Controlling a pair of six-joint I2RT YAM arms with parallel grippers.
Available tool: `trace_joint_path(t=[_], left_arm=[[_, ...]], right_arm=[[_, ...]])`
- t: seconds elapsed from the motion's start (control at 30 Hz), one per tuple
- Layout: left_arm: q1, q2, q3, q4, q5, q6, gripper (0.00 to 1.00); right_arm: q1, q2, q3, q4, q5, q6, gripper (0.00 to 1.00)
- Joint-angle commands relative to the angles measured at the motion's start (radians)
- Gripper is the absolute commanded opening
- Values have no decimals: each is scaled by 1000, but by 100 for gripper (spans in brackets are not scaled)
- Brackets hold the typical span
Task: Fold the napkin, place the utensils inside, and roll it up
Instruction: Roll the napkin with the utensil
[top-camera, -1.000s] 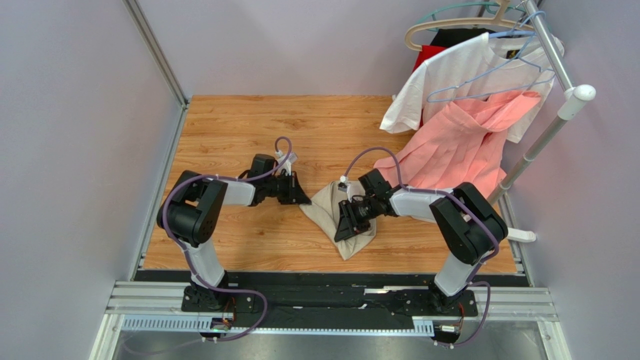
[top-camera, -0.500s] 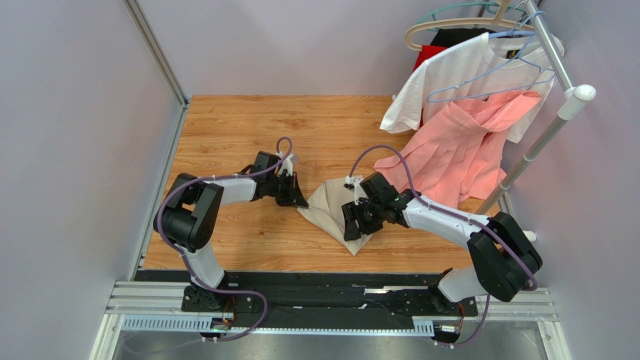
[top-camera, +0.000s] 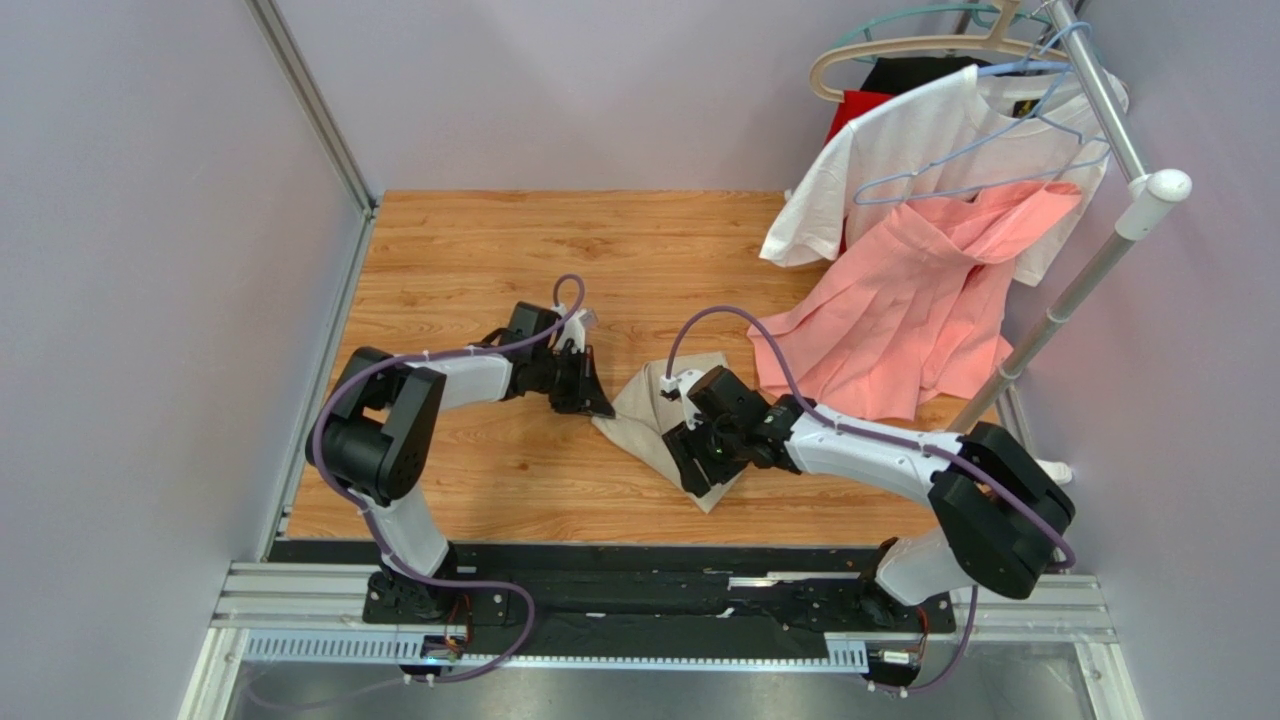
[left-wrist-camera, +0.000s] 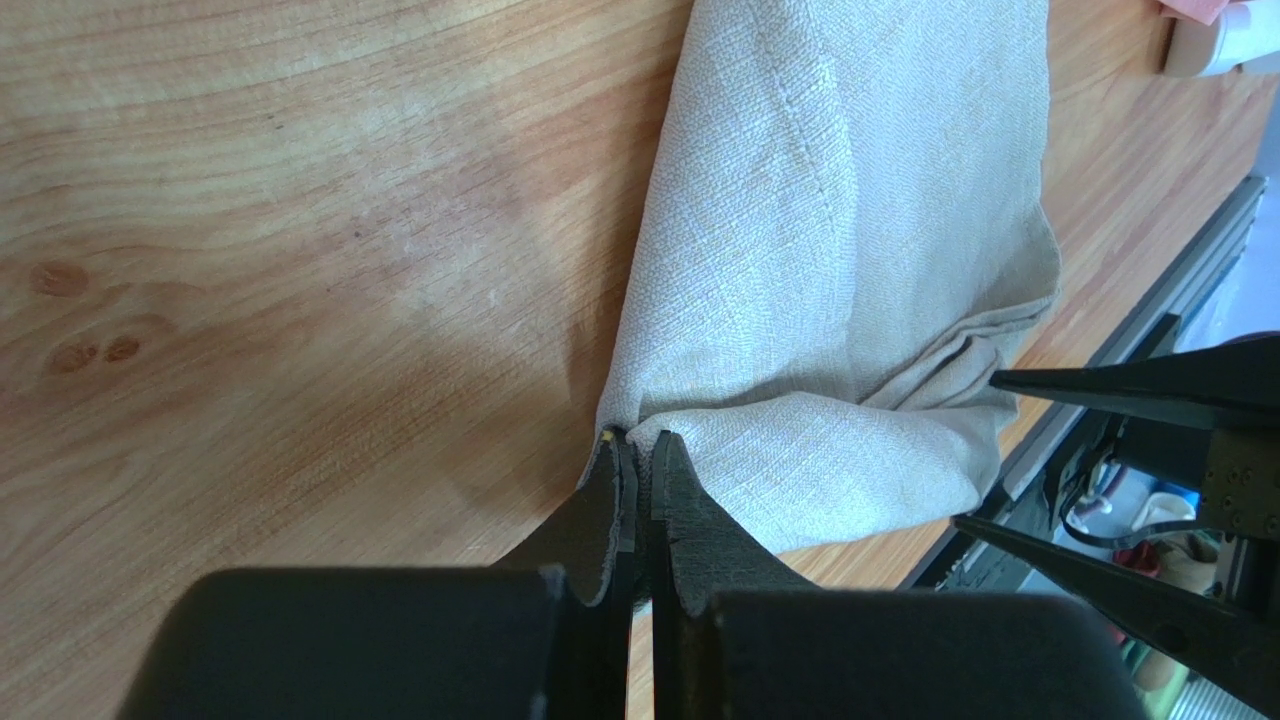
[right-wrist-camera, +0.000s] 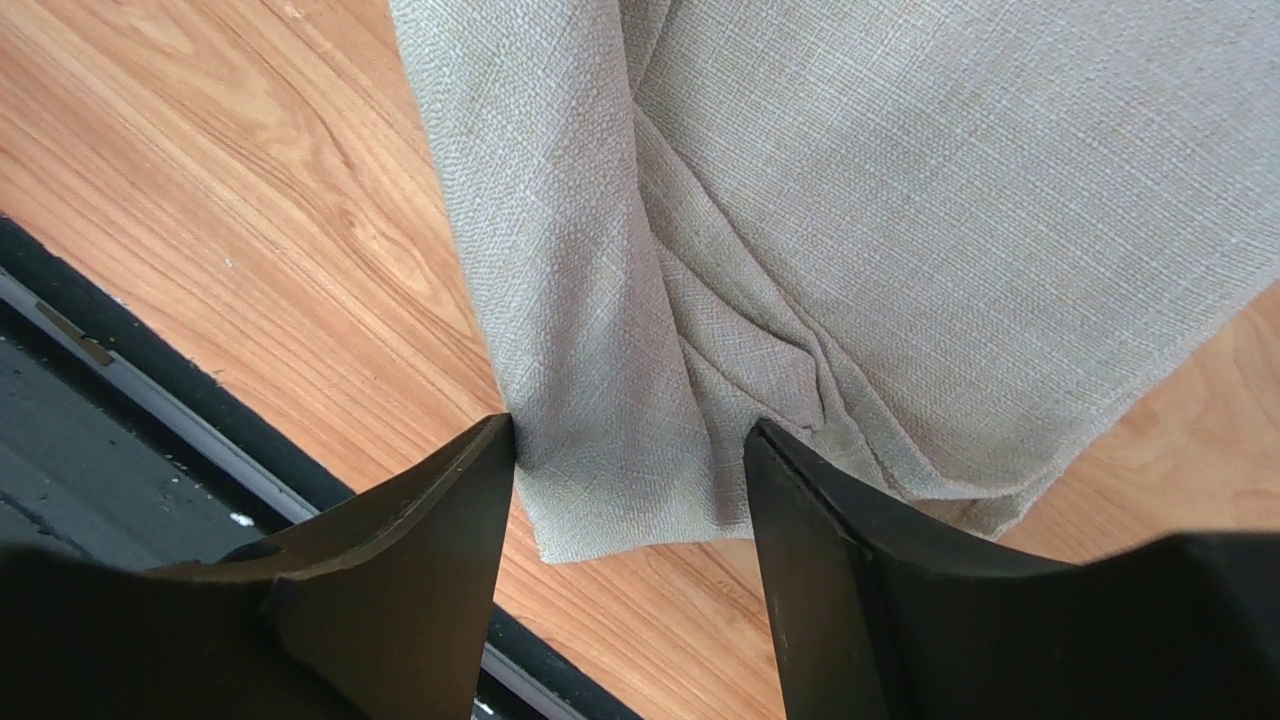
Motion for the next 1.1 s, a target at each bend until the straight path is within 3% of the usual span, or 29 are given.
trace_joint_path(t=[0.0, 0.2, 0.43, 0.7, 1.07], left_arm=[[3, -27, 22, -43, -8, 30, 0], [3, -42, 19, -60, -24, 37, 0], [3, -40, 23, -86, -51, 41, 0], [3, -36, 26, -95, -63, 40, 0], [3, -30, 23, -86, -74, 24, 0]], right_arm=[[0, 56, 47, 22, 25, -31, 62], [9, 126, 99, -94, 17, -15, 54], [25, 110, 132, -185, 74, 41, 21], [22, 148, 188, -308, -29, 116, 17], [20, 147, 70, -268, -32, 176, 21]])
